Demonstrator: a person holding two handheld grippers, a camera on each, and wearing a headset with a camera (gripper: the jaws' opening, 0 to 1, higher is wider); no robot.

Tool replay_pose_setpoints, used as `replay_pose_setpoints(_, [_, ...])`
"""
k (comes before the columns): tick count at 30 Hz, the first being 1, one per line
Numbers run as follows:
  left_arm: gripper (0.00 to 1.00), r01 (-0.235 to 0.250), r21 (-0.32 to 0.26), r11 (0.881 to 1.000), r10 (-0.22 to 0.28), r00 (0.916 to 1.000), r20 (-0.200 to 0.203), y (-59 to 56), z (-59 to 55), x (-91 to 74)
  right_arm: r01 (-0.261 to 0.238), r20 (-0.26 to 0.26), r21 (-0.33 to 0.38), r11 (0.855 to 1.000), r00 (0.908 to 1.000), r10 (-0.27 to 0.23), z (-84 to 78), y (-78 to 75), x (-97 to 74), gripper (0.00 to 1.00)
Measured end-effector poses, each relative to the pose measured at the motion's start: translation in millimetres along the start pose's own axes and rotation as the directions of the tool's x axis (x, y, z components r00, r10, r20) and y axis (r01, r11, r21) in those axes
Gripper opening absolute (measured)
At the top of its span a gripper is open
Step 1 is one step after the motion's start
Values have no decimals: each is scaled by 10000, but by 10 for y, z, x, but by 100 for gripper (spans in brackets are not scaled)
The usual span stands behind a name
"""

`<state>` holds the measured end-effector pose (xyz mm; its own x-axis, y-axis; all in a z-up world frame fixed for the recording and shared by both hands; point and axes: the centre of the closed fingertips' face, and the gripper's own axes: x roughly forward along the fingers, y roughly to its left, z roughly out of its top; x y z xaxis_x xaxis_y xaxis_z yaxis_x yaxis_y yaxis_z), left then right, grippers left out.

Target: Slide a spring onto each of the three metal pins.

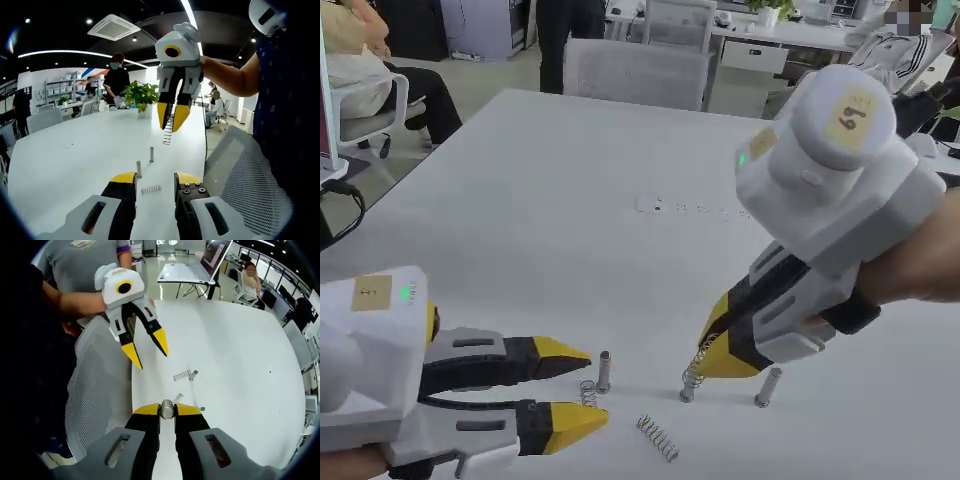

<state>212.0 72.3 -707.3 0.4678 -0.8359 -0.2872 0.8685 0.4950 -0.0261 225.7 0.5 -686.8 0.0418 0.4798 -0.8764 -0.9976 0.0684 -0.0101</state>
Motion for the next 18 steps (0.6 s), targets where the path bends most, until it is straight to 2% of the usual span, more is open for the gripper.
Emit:
replay_pose_setpoints(5, [30,-291,-235,9993,291,9996,-12,77,-111,-42,221,53,303,9993,9997,-223,-61,-88,-68,8])
replay_pose_setpoints(18, [56,-1167,-476,9920,1166,9932,-49,272,-396,-107,719,-58,895,9934,9974,-717,-245,-287,-147,8])
